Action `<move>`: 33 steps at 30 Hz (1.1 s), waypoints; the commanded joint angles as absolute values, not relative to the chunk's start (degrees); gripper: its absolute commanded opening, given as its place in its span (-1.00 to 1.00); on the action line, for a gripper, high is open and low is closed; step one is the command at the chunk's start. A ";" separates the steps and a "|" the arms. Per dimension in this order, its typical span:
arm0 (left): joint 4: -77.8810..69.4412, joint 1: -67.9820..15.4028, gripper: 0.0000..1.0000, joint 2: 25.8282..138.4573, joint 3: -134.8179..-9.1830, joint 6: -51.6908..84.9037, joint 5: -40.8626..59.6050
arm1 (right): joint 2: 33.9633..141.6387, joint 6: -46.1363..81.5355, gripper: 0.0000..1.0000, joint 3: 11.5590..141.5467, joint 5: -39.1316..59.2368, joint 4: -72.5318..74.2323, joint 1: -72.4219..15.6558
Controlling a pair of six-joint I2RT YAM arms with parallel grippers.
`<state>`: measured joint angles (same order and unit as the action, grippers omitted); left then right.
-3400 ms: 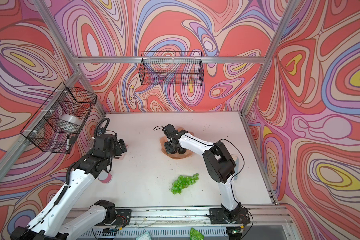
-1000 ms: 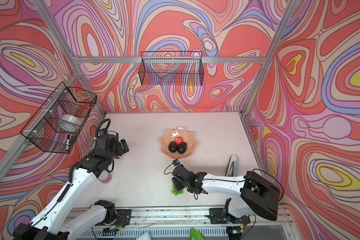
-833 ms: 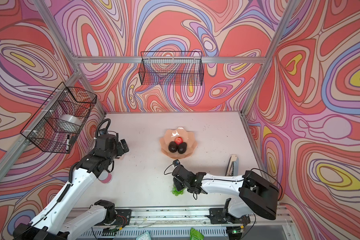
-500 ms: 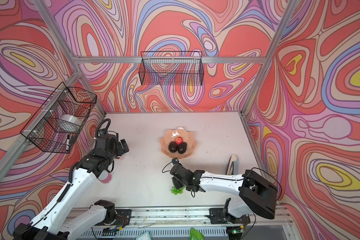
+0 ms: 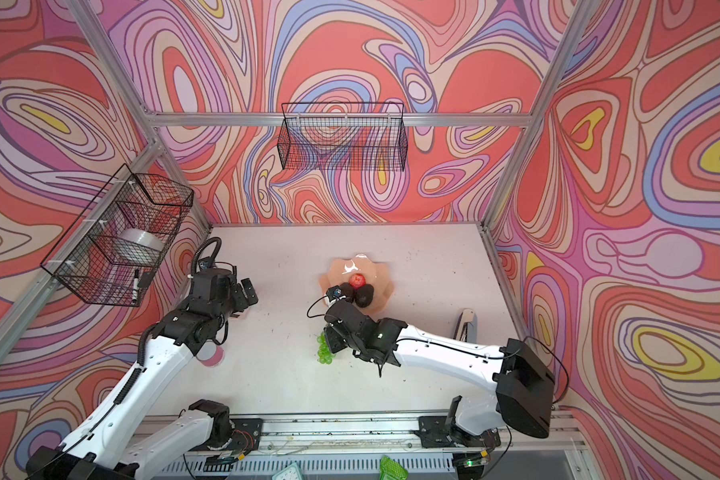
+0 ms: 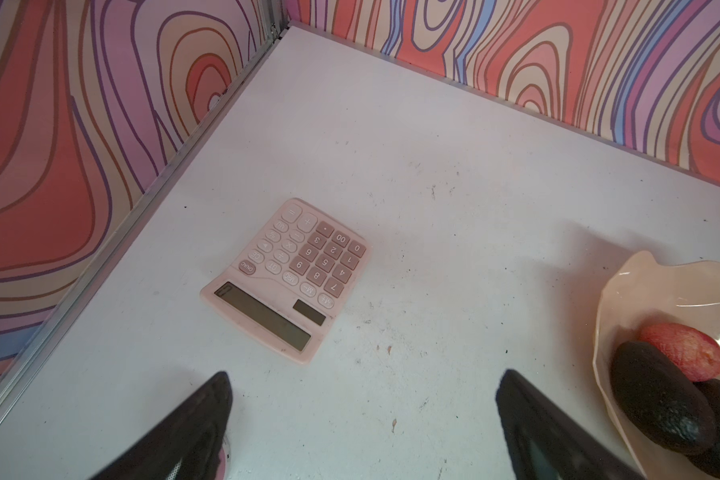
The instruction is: Place and organize the fake fruits in the fruit bowl
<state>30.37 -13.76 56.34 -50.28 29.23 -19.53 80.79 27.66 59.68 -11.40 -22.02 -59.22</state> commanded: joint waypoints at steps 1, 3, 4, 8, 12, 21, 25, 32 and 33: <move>30.70 -13.27 1.00 56.49 -50.18 29.99 -19.86 | 79.31 26.82 -0.63 65.10 -13.72 -26.42 -57.82; 30.52 -13.27 1.00 56.73 -50.14 30.05 -19.78 | 79.27 26.54 -0.63 67.76 -13.24 -27.88 -56.58; 30.42 -13.27 1.00 56.82 -50.18 30.01 -19.78 | 79.26 26.22 -0.63 68.67 -12.45 -28.37 -55.85; 30.23 -13.27 1.00 57.13 -50.16 30.03 -19.59 | 80.61 24.87 -0.58 70.11 -12.34 -30.80 -54.91; 30.55 -13.27 1.00 56.99 -50.10 29.94 -19.93 | 82.86 29.17 -0.18 70.17 -10.95 -33.95 -54.95; 31.01 -13.27 1.00 56.10 -49.58 29.97 -20.39 | 89.30 37.69 0.50 66.49 -8.99 -30.92 -59.29; 31.61 -13.27 0.99 54.57 -48.77 29.87 -20.03 | 93.06 40.38 0.58 66.01 -12.56 -30.17 -60.29; 28.99 -13.27 1.00 47.98 -43.18 31.00 -19.15 | 97.20 45.46 0.61 62.95 -17.00 -25.93 -60.66; 28.55 -13.27 0.99 46.96 -42.58 31.32 -18.95 | 97.69 45.89 0.61 62.41 -16.99 -24.66 -60.78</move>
